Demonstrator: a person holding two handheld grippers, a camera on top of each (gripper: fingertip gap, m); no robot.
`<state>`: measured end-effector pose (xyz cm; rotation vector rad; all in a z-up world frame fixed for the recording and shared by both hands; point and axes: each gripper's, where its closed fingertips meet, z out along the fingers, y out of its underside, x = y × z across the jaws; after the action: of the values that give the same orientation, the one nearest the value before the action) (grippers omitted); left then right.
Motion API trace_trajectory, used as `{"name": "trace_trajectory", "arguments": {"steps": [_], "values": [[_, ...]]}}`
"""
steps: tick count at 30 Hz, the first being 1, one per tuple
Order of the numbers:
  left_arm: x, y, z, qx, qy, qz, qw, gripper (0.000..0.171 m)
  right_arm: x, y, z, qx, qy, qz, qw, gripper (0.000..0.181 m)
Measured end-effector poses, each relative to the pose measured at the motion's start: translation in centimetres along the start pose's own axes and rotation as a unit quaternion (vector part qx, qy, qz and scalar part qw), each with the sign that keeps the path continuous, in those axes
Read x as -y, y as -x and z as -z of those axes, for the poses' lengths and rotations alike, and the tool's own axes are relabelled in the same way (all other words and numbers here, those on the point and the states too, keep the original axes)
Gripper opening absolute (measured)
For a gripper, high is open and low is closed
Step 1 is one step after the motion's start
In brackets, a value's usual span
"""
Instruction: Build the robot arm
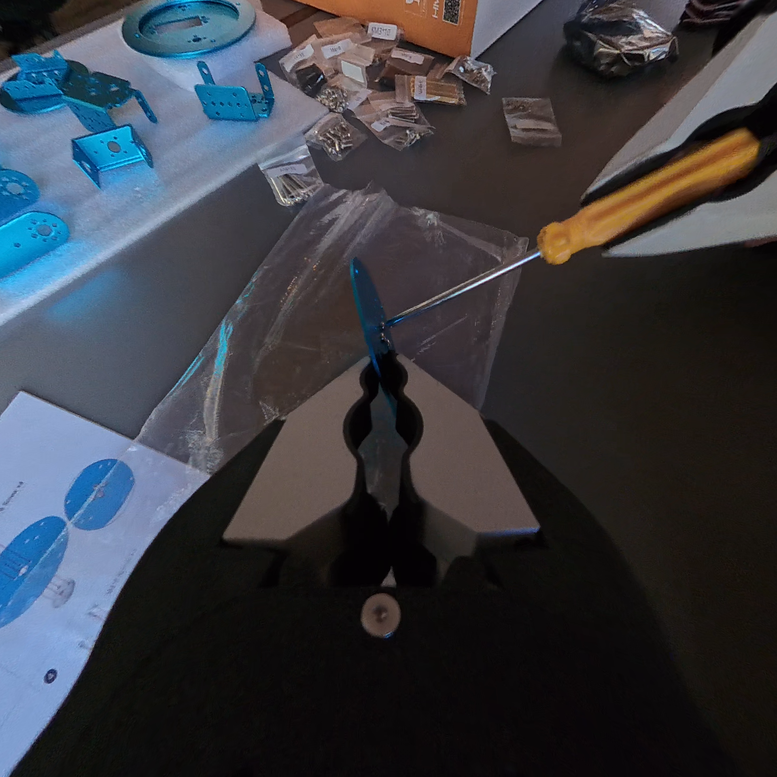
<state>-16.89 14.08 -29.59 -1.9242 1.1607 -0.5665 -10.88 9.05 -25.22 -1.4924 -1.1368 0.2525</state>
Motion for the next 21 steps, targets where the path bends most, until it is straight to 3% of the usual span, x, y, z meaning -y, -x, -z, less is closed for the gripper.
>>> {"name": "trace_trajectory", "arguments": {"steps": [7,11,16,21], "values": [[0.0,0.2,0.1,0.031,-0.008,-0.017,0.999,0.004,-1.3,0.1,-0.2,-0.022,0.063,-0.171,0.983,0.016],[0.0,0.3,0.1,0.051,-0.022,-0.025,0.998,0.003,-1.6,0.1,-0.2,-0.007,0.065,-0.292,0.954,0.016],[0.3,0.1,0.5,0.087,-0.057,-0.034,0.994,0.003,-2.3,0.4,-0.1,0.040,0.017,-0.503,0.863,0.016],[2.6,0.2,2.4,0.118,-0.133,-0.048,0.983,0.001,-1.1,0.0,0.4,0.090,-0.057,-0.642,0.760,0.016]]}}
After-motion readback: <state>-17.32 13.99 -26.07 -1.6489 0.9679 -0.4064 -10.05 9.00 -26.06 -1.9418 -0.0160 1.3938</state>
